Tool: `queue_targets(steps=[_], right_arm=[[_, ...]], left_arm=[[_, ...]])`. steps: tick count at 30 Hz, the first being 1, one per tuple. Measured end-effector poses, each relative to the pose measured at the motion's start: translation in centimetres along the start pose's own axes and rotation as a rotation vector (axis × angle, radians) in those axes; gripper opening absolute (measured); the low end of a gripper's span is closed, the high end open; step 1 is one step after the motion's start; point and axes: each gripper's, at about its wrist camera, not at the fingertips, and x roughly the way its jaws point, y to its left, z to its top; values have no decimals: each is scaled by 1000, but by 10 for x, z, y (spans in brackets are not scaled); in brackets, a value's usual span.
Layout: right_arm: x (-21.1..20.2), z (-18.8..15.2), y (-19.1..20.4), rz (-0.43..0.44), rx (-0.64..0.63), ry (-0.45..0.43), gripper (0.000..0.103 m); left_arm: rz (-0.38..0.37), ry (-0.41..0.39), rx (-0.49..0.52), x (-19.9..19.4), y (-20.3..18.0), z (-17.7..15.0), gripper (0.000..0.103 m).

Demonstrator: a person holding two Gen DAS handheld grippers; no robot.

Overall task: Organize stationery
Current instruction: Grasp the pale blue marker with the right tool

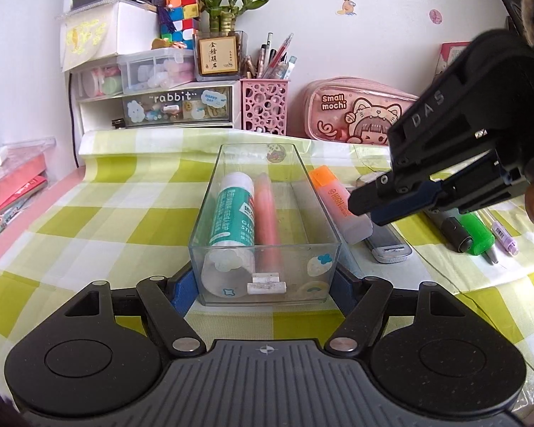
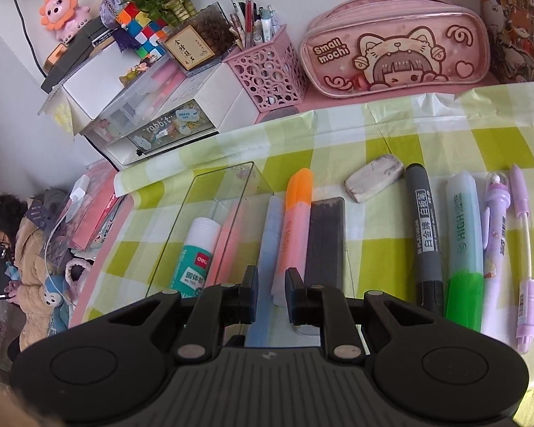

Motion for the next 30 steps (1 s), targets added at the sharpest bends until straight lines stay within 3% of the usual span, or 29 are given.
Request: queue_targets(steps=[11,18,30], right_arm=[[-6,-21,-1,-58,-77,-19,11],[-5,-18,-4,-134,-93,-40,20],[4,-15,10,-181,-166,-23,25]], left_arm=[[20,3,-7,-4,5,-2,72],[19,1,-5,-4,5,-2,72],[16,2,-5,-4,5,-2,73]])
